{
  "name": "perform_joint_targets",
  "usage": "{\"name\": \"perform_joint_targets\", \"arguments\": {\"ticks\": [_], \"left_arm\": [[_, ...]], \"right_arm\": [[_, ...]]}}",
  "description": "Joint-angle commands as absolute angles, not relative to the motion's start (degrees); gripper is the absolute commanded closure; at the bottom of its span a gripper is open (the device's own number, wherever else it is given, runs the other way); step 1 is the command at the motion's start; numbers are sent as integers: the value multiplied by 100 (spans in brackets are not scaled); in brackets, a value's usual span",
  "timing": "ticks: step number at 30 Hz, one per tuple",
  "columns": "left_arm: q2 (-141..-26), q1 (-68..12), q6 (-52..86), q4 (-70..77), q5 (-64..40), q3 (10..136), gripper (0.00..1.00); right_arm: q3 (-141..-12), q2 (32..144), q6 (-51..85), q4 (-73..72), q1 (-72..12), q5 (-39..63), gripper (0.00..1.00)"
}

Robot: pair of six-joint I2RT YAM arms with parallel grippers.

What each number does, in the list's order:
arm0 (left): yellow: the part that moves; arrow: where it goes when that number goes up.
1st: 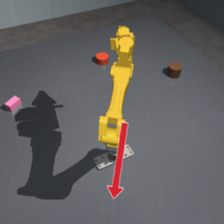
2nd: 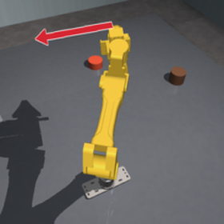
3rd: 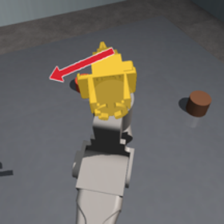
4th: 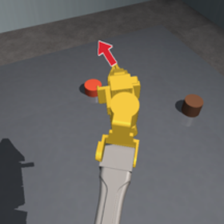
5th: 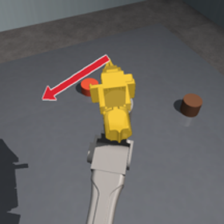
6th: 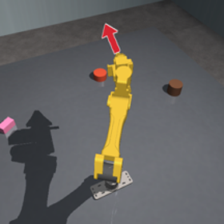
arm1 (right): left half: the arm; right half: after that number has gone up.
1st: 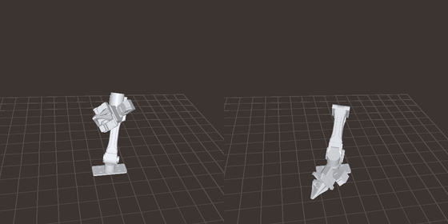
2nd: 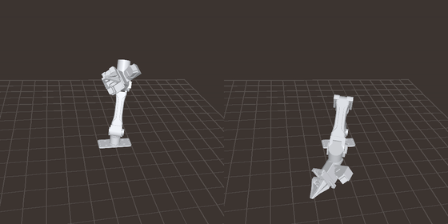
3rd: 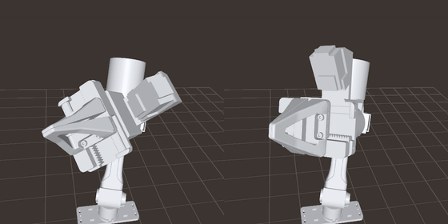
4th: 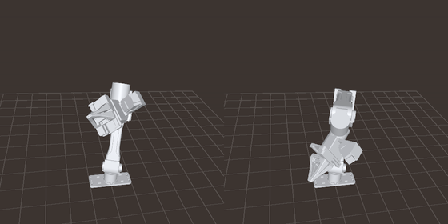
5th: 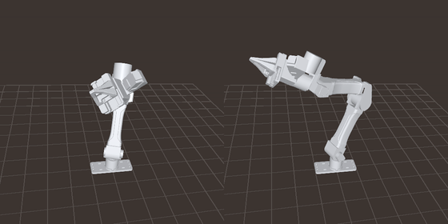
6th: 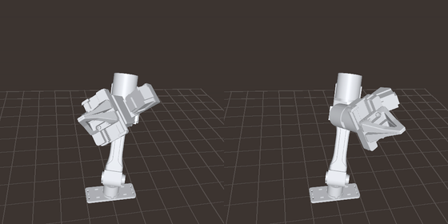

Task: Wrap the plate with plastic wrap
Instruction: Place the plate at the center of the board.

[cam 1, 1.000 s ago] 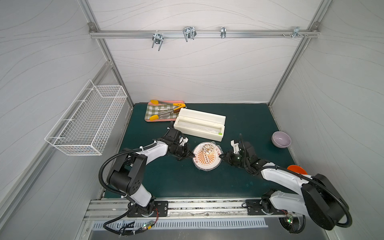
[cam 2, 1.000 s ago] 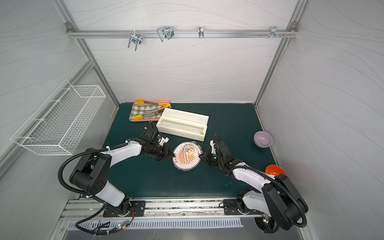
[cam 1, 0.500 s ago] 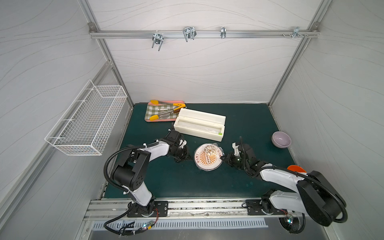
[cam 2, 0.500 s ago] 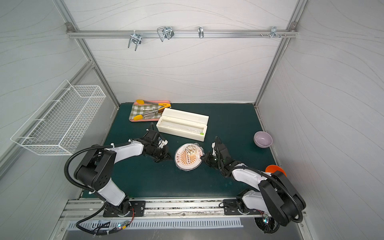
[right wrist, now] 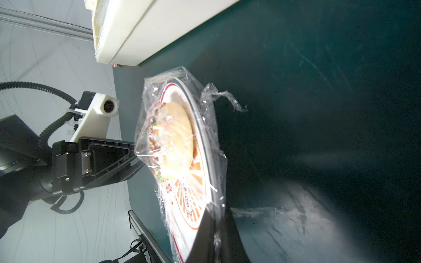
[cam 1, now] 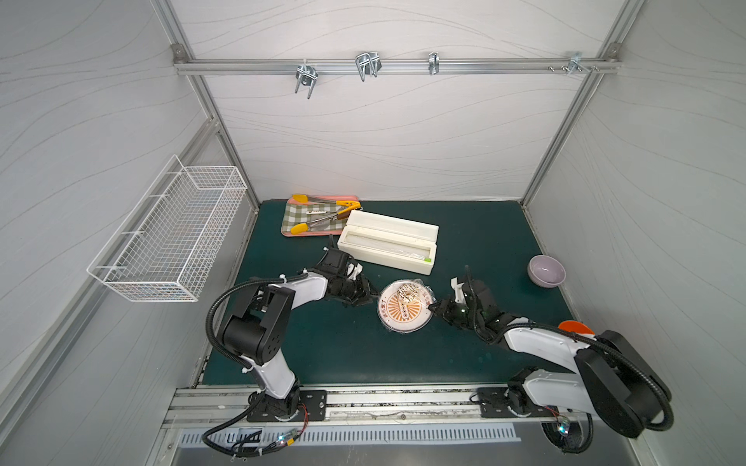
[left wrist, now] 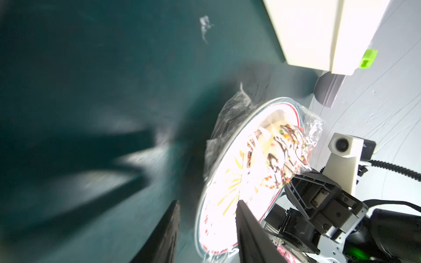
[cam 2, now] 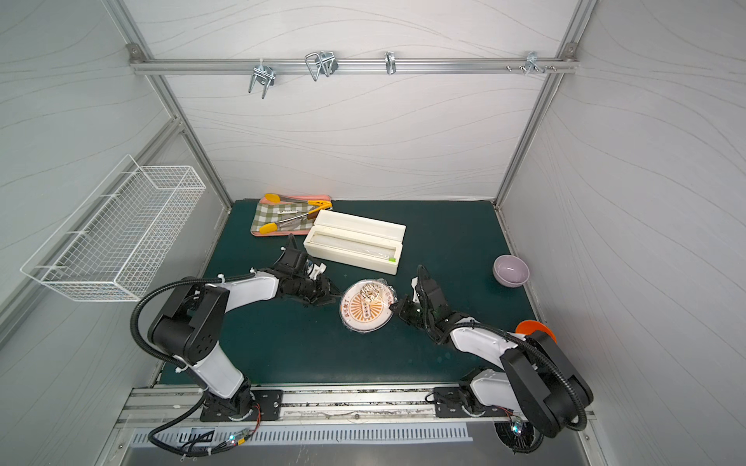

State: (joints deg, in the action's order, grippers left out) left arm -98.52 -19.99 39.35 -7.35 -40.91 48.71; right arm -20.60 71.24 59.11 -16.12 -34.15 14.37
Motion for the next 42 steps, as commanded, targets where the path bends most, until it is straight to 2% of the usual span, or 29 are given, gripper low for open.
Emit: {"name": "perform_joint_targets", "arguments": {"ticks": [1, 6, 11, 14, 20, 29, 37, 41, 42], "left_arm": [[-10104, -2065, 3812, -537, -4055, 5083, 60], [-10303, -2135, 3696, -559, -4052, 5133, 71], [-10304, -2140, 3765, -400, -4091, 4992, 93], [-10268, -2136, 3726, -372, -4096, 5001, 100], [-10239, -2136, 3322, -1038, -3767, 5154, 100], [-10229, -2166, 2808, -1998, -3227, 5230, 100], [-10015, -2232, 2908, -2295, -3296, 5313, 100], [-9663, -1917, 3737, -1122, -4114, 4839, 64], [-9658, -1875, 3904, -839, -4208, 4748, 59]], "right_arm": [[-2026, 7159, 5909, -1940, -3443, 1503, 100], [-1960, 7230, 5932, -2017, -3443, 1549, 100], [-1935, 7236, 5966, -2054, -3432, 1541, 100], [-1925, 7260, 5994, -2087, -3441, 1547, 100], [-1883, 7347, 5927, -1858, -3437, 1365, 100], [-1909, 7201, 5868, -1492, -3440, 1323, 66], [-2314, 6776, 5209, -200, -3430, 1158, 54], [-2551, 6737, 4767, 206, -3278, 1149, 52], [-2658, 6810, 4651, 321, -3278, 1152, 52]]}}
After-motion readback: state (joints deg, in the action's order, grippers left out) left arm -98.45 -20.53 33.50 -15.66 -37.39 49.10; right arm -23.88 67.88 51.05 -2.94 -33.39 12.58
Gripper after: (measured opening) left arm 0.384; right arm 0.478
